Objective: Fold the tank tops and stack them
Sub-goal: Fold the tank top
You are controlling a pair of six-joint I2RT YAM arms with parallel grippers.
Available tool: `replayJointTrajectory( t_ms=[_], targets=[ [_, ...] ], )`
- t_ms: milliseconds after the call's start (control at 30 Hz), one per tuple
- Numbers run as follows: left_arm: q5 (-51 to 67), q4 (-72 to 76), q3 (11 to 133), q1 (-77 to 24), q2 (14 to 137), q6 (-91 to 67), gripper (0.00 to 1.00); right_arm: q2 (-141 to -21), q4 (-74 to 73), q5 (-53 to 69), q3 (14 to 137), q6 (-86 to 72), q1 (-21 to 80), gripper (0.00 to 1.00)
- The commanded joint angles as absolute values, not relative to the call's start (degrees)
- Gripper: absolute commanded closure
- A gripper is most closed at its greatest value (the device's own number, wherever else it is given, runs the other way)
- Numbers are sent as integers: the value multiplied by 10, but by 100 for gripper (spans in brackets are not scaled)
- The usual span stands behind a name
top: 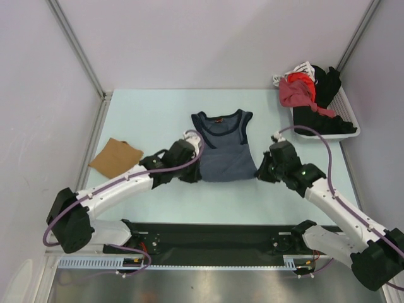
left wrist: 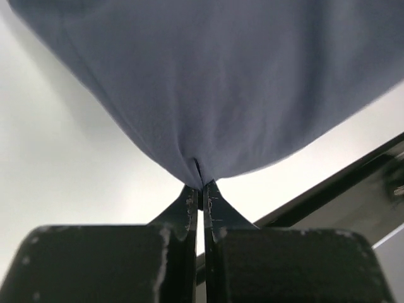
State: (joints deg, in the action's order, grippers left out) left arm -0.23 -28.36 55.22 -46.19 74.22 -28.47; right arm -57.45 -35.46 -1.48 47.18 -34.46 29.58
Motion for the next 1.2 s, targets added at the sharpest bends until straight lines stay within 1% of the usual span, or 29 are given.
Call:
replayJointTrajectory(
  t_ms=[0,33,100,233,367,533,700,833,1033,1167],
  targets=[
    [54,-245,439,-471,760,-322,100,-548,-367,16,368,-379,301,100],
    [59,-220,399,-478,761,-338,100,-540,-360,27,350,-388,301,100],
    [55,-208,363,-487,755,-352,100,-521,-359,32,334,-400,321,100],
    [46,-220,345,-511,720,-373,100,-507,-390,4,352,-417,342,100],
    [35,-244,347,-522,678,-377,100,-494,-406,4,360,-425,355,100],
    [32,-273,366,-523,648,-380,99,-463,-432,1,368,-439,370,100],
    [43,-301,407,-523,649,-366,99,-439,-467,-13,396,-442,373,100],
    [61,-297,403,-527,646,-366,99,-421,-485,-11,401,-451,379,100],
    [42,-304,422,-527,654,-363,99,-403,-495,-21,382,-472,385,100],
    [28,-324,470,-526,672,-348,98,-405,-498,-45,407,-481,386,100]
  ],
)
